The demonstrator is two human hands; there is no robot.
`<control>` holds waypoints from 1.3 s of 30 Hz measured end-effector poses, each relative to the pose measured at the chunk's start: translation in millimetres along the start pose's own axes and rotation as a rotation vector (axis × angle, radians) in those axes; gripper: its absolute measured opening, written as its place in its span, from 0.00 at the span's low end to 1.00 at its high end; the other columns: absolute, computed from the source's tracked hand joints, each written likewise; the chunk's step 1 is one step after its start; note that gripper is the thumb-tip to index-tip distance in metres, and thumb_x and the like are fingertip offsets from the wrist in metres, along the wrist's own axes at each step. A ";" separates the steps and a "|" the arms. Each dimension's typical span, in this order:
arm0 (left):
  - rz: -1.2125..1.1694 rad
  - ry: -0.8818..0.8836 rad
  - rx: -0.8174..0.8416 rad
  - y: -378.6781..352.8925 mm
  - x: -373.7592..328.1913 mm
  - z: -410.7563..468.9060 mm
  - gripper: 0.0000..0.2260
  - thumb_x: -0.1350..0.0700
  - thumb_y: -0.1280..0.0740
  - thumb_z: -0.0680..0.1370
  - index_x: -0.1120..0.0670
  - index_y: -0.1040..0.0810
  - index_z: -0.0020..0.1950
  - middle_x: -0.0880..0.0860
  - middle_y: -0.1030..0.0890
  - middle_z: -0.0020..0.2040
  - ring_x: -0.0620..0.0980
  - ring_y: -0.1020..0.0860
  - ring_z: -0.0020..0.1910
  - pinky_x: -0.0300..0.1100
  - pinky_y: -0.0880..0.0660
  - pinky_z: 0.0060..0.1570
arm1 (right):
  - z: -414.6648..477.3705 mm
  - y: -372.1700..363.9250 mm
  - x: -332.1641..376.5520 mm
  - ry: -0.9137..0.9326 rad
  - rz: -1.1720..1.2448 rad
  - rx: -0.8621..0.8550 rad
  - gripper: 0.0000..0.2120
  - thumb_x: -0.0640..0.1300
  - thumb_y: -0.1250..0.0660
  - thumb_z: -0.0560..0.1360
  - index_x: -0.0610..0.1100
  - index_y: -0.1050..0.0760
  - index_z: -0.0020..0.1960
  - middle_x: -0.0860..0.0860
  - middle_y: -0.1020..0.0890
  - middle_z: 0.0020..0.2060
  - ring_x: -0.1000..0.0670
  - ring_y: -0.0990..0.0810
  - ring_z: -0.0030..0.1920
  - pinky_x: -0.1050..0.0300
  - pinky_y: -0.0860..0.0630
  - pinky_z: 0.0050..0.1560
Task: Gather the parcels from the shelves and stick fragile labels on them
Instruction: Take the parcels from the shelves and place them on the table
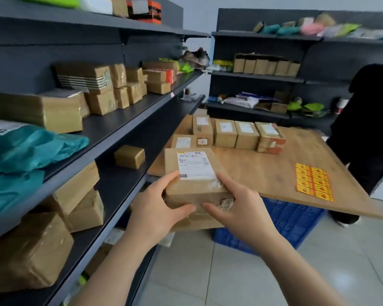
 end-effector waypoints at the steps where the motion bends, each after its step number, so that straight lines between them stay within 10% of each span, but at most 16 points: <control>1: -0.008 -0.007 0.010 -10.7 -0.4 15.6 0.36 0.43 0.24 0.64 0.34 0.36 0.68 0.34 0.27 0.58 0.38 0.27 0.56 0.38 0.23 0.49 | 11.3 3.6 -12.5 -0.007 -0.013 -0.008 0.35 0.59 0.28 0.67 0.60 0.37 0.71 0.60 0.20 0.48 0.60 0.23 0.47 0.64 0.24 0.45; 39: -0.058 0.212 0.422 -266.3 158.5 441.0 0.34 0.51 0.20 0.62 0.39 0.30 0.64 0.40 0.25 0.57 0.40 0.26 0.53 0.40 0.26 0.53 | 341.7 -95.8 -335.1 -0.425 -0.039 0.054 0.31 0.55 0.27 0.67 0.57 0.32 0.67 0.59 0.20 0.54 0.60 0.23 0.52 0.67 0.25 0.49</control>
Point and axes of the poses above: each hand's wrist, its own z-axis towards the middle knuckle, its own y-axis out of the back of the hand, x = y × z, the point moved 5 cm from there along z, towards the middle knuckle
